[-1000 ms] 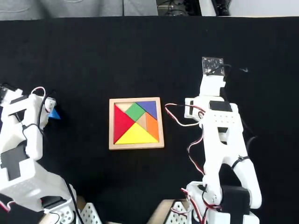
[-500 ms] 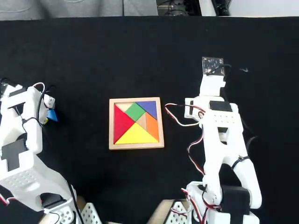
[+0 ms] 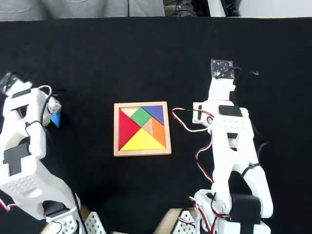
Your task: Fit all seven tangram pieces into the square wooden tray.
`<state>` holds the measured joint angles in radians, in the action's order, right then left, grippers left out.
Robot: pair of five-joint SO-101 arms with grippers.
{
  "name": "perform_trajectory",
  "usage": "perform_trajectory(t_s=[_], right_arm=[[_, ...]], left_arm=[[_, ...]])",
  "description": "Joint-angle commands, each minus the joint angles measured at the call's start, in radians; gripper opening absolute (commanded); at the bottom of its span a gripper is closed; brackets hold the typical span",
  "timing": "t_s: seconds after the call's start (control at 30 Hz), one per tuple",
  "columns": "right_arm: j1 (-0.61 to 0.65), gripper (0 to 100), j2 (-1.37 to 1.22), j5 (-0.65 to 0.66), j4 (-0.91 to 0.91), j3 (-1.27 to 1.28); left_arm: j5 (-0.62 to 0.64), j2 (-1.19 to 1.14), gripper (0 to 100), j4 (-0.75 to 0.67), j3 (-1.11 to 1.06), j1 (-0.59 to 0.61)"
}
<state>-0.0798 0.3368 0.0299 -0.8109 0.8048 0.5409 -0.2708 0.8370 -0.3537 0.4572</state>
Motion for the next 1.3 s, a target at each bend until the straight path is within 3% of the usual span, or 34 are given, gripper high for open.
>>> perform_trajectory(t_s=[0.0,0.17,0.43,0.67,0.9,1.03,1.27], right_arm=[[0.014,1.5,0.047,0.012,0.011,-0.005],[0.014,1.5,0.047,0.012,0.011,-0.005],[0.014,1.5,0.045,0.012,0.011,-0.005],[0.014,1.5,0.045,0.012,0.011,-0.005],[0.014,1.5,0.044,0.012,0.011,-0.005],[0.014,1.5,0.044,0.012,0.011,-0.005],[0.014,1.5,0.044,0.012,0.011,-0.005]], left_arm=[[-0.247,0.011,16,0.011,0.048,-0.056],[-0.284,0.005,17,0.078,0.087,-0.070],[-0.555,0.006,17,0.127,0.102,-0.104],[-0.485,0.006,27,0.207,0.111,-0.101],[-0.485,0.003,24,0.189,0.107,-0.099],[-0.485,-0.038,17,0.144,0.116,-0.099],[-0.485,-0.100,9,0.259,0.225,-0.099]])
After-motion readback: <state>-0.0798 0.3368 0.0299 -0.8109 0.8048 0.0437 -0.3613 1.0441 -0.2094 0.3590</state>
